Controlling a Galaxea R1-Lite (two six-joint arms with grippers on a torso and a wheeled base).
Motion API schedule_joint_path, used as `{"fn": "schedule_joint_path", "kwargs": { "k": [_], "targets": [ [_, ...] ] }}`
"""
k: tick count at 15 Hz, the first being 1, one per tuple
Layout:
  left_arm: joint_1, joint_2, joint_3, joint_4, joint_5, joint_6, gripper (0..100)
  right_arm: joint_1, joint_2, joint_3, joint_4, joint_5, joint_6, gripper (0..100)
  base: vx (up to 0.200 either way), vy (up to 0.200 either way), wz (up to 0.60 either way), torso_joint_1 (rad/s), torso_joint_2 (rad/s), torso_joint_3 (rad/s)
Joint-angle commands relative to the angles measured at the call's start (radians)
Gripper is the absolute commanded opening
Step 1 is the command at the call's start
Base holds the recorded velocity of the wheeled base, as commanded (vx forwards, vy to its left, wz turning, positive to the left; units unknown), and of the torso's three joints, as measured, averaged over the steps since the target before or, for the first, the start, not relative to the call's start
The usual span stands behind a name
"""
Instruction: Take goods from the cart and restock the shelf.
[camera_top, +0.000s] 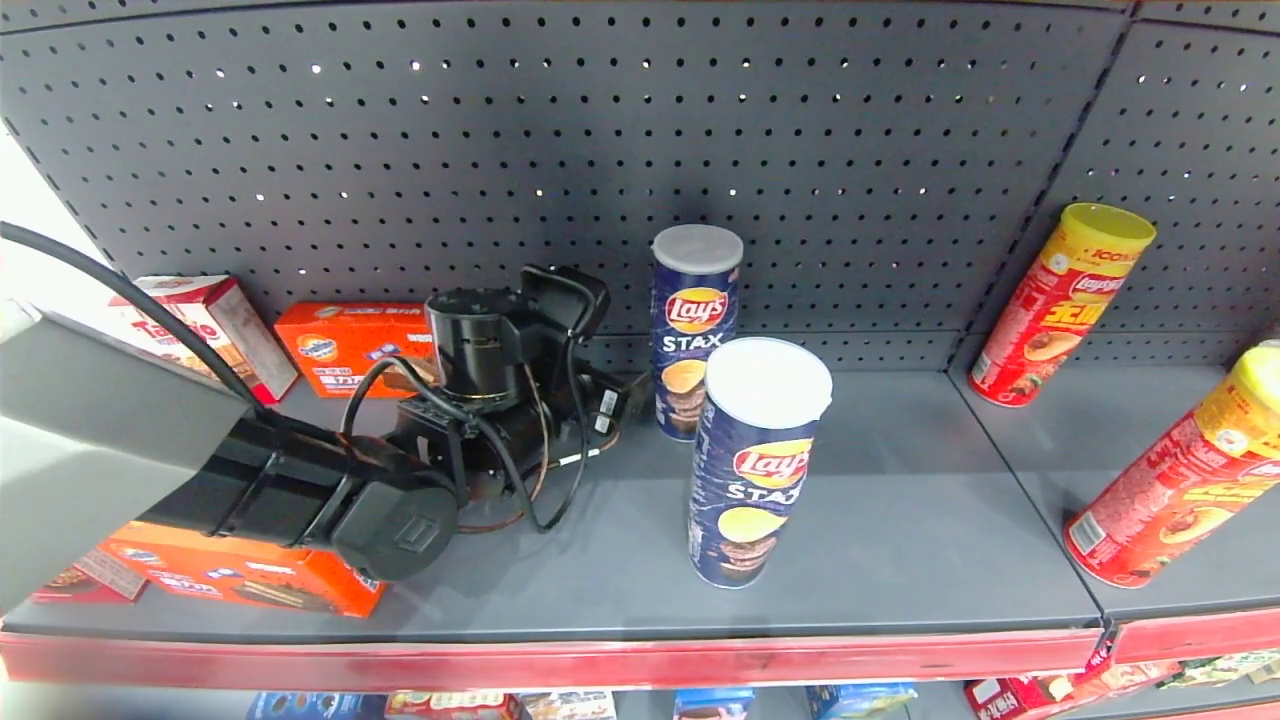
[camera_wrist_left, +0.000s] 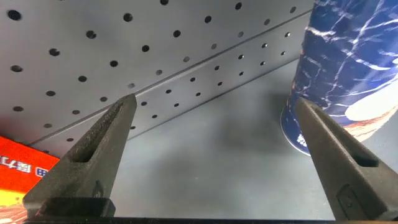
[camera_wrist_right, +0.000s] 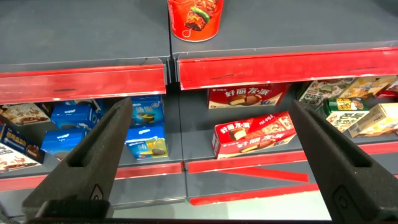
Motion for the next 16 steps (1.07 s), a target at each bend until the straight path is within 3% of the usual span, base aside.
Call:
{"fn": "schedule_joint_path", "kwargs": {
  "k": [1, 11, 16],
  "targets": [
    [0.000, 0.016, -0.009, 0.000, 0.000, 0.000, 100, 0.000, 0.002, 0.000, 0.000, 0.000, 0.000, 100, 0.000, 0.000, 0.00, 0.000, 0.00, 0.000],
    [-0.003, 0.018, 0.000, -0.002, 0.006, -0.005, 100, 0.000, 0.002, 0.000, 0.000, 0.000, 0.000, 100, 0.000, 0.000, 0.00, 0.000, 0.00, 0.000],
    [0.010, -0.149, 0.130, -0.002, 0.019, -0.006, 100, 0.000, 0.002, 0.000, 0.000, 0.000, 0.000, 100, 0.000, 0.000, 0.00, 0.000, 0.00, 0.000]
  ]
}}
